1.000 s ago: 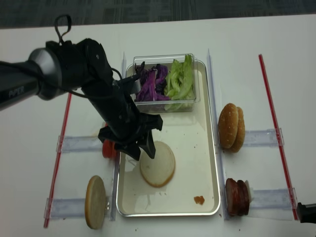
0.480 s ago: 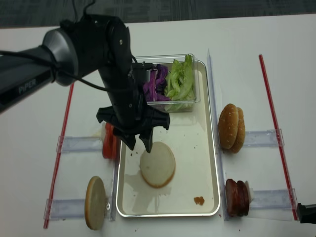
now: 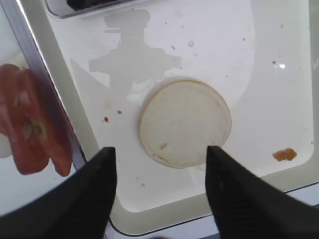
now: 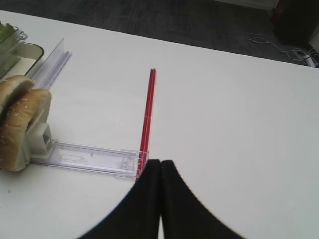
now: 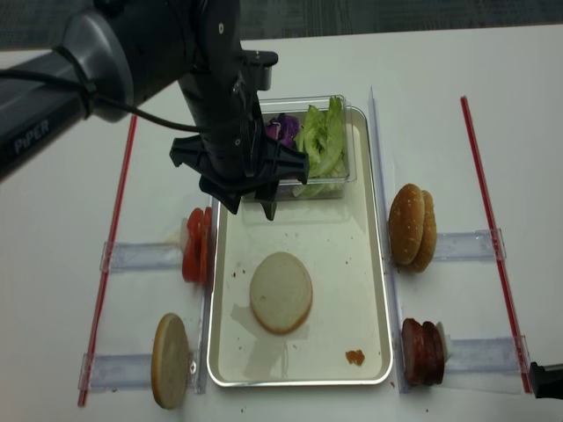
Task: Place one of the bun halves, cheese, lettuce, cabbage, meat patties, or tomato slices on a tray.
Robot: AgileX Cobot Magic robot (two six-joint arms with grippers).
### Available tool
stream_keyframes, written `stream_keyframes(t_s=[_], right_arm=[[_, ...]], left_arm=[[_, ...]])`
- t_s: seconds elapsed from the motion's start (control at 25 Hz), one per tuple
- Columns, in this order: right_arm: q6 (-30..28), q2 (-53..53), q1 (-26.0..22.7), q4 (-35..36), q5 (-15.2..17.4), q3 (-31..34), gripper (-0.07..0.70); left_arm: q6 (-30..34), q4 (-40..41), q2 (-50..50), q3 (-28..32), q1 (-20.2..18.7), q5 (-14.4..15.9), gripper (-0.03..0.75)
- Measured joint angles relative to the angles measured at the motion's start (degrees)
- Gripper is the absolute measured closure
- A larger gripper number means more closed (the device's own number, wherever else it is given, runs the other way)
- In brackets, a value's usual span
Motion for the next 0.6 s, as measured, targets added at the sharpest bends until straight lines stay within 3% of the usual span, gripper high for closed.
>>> stream_keyframes(t_s=[0.32, 0.6], right_arm=[[0.0, 0.0, 0.0, 0.0, 0.0, 0.0, 0.498], [0.0, 0.0, 0.0, 0.0, 0.0, 0.0, 0.498]], left_arm=[[0.1, 2.6, -2.1, 0.0, 1.1, 0.4, 0.339], [2.4, 3.0, -5.0, 2.2, 7.5, 0.4, 0.339]])
